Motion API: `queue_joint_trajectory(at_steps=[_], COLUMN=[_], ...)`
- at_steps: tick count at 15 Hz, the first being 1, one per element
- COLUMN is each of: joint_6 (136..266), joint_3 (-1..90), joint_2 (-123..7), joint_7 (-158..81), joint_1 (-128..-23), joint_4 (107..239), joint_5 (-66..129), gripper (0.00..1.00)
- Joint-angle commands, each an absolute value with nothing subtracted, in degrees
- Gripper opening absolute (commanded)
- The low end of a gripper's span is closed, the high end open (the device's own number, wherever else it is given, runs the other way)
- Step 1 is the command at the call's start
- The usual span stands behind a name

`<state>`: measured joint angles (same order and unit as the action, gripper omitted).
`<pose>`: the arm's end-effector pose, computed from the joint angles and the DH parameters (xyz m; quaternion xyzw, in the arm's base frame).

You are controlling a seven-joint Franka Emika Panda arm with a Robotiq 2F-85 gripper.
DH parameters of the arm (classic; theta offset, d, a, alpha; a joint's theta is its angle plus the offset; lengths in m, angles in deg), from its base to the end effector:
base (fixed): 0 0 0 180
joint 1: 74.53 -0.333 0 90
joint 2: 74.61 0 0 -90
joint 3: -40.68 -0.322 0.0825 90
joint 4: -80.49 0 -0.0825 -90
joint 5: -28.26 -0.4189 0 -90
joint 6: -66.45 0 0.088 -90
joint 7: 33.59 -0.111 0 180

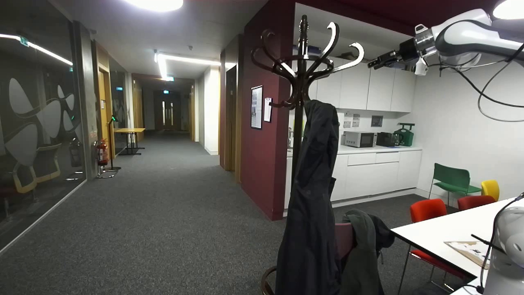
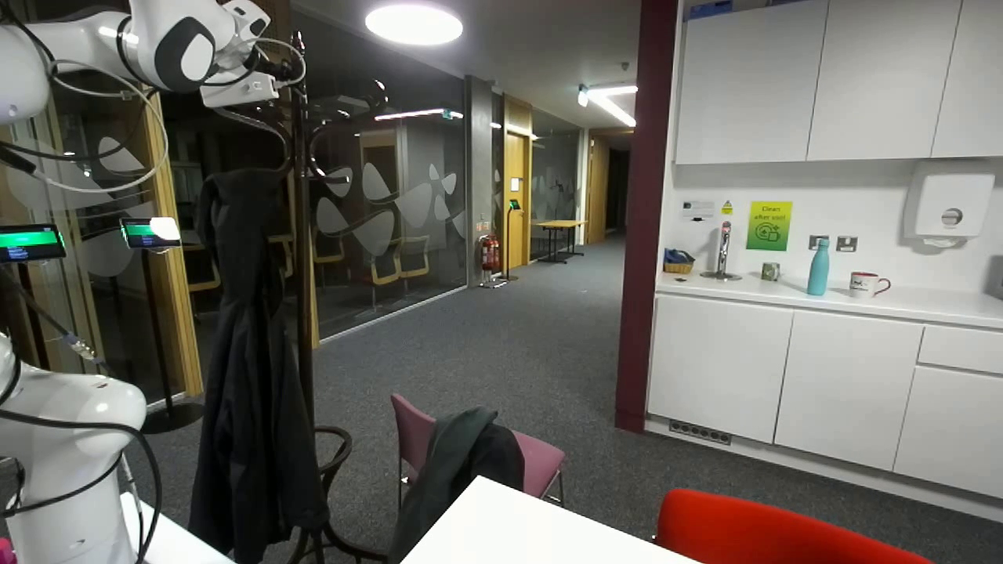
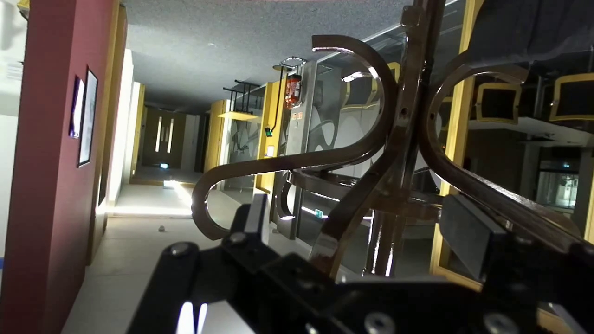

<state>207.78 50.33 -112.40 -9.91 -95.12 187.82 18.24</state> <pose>0.3723 0.0250 0.9051 -0.7797 -0.2017 -0.5885 0.0708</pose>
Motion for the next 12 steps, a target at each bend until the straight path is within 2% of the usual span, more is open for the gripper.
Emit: queue_joint_trajectory(at_steps=[1,12], joint_6=[209.1,211.6], joint_3=[49.7,49.5], joint_2=[-111.3,-110.3], joint_7=[-8.3,-8.4], joint_1=[-94.1,-92.9], joint_4=[186.2,184.5], joint_5=[18.0,18.8], gripper=[1.0,1.0])
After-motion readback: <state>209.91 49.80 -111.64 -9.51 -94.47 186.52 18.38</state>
